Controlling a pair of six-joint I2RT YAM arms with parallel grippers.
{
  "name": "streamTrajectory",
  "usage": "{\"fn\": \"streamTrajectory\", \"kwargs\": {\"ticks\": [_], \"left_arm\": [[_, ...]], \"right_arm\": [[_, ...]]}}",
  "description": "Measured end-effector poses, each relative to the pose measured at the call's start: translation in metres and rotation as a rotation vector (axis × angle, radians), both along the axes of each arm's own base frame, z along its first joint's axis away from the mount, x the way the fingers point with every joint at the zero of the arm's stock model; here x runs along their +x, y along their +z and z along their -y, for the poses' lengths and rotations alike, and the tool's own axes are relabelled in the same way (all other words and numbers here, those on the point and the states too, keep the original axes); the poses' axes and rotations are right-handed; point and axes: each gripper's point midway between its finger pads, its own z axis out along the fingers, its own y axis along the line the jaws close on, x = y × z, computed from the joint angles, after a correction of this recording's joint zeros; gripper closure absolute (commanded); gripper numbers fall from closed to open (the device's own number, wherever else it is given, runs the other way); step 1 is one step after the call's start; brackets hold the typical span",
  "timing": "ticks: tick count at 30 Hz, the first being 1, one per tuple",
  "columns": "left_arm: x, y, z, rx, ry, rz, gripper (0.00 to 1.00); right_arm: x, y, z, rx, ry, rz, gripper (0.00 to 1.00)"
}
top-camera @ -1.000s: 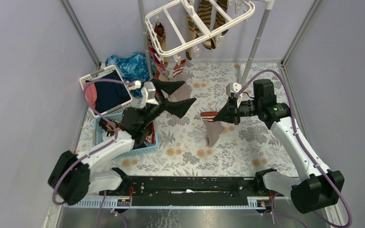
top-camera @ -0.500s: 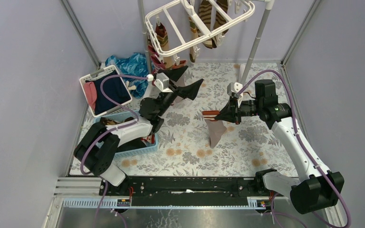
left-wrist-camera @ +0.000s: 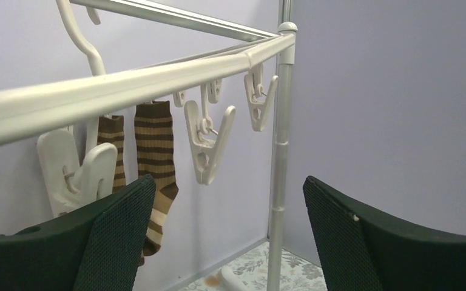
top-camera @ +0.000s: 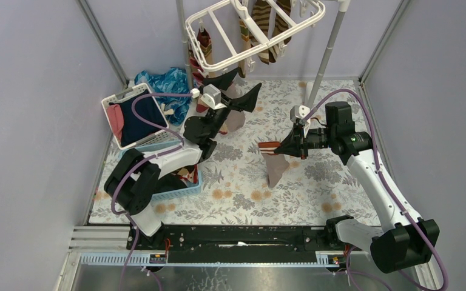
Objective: Clip the socks to the hanger
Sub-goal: Open the clamp at the hanger.
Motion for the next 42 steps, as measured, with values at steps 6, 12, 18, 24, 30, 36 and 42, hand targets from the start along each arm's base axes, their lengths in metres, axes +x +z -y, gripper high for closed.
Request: {"fn": "streamTrajectory", "kwargs": {"ticks": [6, 12, 18, 24, 30, 36, 42], "left_arm": [[0.003, 0.014, 0.0, -0.018, 0.01, 0.026, 0.16], [0.006, 0.026, 0.003, -0.041, 0.004, 0.044, 0.24], [0.011, 0.031, 0.005, -0.063, -0.005, 0.031, 0.29], [0.012, 0.041, 0.005, -0.101, -0.019, 0.021, 0.32], [0.014, 0.046, 0.004, -0.127, -0.021, 0.008, 0.35], [0.019, 0.044, 0.005, -0.14, -0.022, -0.014, 0.39], [0.022, 0.04, 0.006, -0.157, -0.036, -0.038, 0.39]], "right_arm": [[-0.002, 0.0, 0.0, 0.006, 0.011, -0.005, 1.0], [-0.004, 0.001, -0.001, 0.01, 0.018, -0.01, 1.0], [-0.005, 0.0, 0.0, 0.009, 0.019, -0.013, 1.0], [-0.006, 0.0, 0.0, 0.008, 0.021, -0.013, 1.0], [-0.007, 0.001, 0.0, 0.01, 0.024, -0.01, 1.0], [-0.01, 0.004, -0.001, 0.021, 0.036, -0.005, 1.0], [-0.011, 0.005, -0.001, 0.026, 0.041, 0.001, 1.0]]}}
